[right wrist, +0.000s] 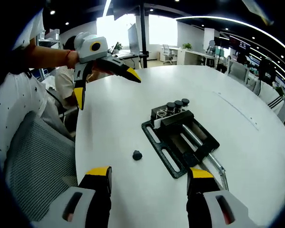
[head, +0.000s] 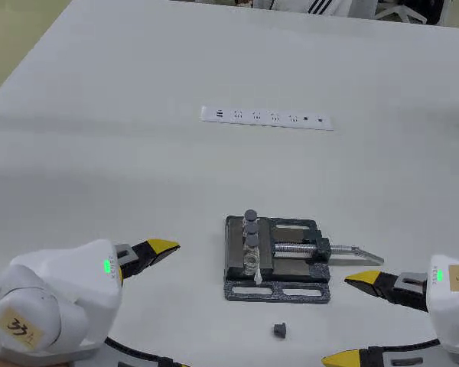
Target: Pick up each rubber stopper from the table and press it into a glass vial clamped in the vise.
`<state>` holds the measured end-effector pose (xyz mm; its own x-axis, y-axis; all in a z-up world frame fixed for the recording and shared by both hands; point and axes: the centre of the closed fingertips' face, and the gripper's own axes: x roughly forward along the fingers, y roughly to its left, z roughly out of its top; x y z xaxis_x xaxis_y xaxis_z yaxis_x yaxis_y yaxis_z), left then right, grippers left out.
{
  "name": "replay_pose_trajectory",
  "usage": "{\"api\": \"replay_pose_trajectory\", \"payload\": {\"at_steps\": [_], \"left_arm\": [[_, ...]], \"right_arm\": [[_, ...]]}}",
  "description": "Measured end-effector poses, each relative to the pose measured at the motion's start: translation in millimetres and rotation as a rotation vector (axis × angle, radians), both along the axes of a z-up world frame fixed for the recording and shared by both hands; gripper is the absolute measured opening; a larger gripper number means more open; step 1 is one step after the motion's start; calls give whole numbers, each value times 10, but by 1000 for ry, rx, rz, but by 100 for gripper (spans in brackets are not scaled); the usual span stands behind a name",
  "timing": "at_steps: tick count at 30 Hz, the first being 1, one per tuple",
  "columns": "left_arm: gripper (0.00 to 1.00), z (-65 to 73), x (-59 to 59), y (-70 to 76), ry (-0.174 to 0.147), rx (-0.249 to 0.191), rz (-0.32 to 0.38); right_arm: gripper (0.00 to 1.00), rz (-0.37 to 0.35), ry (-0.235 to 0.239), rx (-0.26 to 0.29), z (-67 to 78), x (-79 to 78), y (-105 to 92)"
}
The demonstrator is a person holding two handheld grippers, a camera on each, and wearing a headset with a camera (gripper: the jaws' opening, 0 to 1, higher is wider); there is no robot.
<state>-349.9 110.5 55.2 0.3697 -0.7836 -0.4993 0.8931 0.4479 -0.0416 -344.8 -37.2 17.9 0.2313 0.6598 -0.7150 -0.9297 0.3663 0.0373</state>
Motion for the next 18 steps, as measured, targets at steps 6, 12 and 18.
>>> {"api": "replay_pose_trajectory", "payload": {"at_steps": [6, 12, 18], "left_arm": [[96, -25, -11, 7, 6, 7, -4], [96, -53, -21, 28, 13, 16, -3], [95, -69, -33, 52, 19, 26, -1]], "right_arm": [[56, 8, 1, 8, -107, -71, 32], [47, 25, 7, 22, -188, -111, 109], [38, 50, 14, 33, -260, -107, 195]]}}
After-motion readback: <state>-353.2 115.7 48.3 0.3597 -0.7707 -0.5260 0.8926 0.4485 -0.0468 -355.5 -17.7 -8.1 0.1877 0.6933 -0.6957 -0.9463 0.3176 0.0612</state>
